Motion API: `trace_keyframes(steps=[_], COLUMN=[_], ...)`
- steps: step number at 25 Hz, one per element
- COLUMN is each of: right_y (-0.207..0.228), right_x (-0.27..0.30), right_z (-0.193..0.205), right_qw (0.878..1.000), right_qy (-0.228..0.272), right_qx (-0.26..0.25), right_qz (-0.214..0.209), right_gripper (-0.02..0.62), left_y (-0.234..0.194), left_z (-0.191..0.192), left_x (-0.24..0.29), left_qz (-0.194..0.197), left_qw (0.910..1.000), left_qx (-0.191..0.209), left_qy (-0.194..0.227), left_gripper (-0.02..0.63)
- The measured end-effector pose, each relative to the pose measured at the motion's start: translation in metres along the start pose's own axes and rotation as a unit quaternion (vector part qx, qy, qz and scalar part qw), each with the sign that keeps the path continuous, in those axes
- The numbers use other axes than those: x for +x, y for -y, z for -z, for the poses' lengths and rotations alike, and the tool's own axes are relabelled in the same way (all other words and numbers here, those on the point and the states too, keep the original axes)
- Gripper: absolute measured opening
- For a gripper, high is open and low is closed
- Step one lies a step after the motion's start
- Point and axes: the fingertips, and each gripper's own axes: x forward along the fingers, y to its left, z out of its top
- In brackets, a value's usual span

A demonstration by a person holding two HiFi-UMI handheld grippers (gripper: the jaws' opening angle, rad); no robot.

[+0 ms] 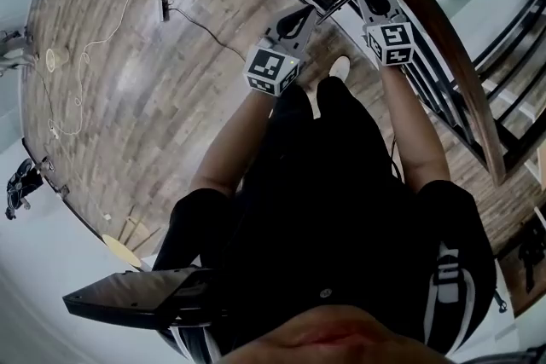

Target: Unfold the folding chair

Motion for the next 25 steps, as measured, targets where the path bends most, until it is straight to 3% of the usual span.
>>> trace_keyframes(steps=[11, 14, 18, 25], right_y=[0.034, 0.029, 0.028, 0.031], right_x=[0.036, 0.044, 0.046, 0.065], right_z=[0.051, 0.052, 0.053, 0.056], right_qw=[0.999, 0.999, 0.999, 0.998], right_qy=[-0.05, -0.047, -0.039, -0.031], right_qx=[-0.002, -0.004, -0.008, 0.032], right_qz=[0.008, -0.02, -0.024, -0.045], right_gripper=[0.214, 0.225, 0.235, 0.27], left_y=[-0.015, -0.018, -0.019, -0.02], left_z=[0.024, 0.033, 0.039, 0.046], left_x=[0.028, 0.032, 0.036, 0.035], left_qz=[-0.011, -0.024, -0.037, -0.048], left_qw=[0.9991, 0.9984, 0.9974, 0.9965], left_qx=[-0.02, -0.026, -0.037, -0.042], left_qy=[-0.037, -0.045, -0.05, -0.055], left_gripper=[0.003, 0.003, 0.003, 0.003])
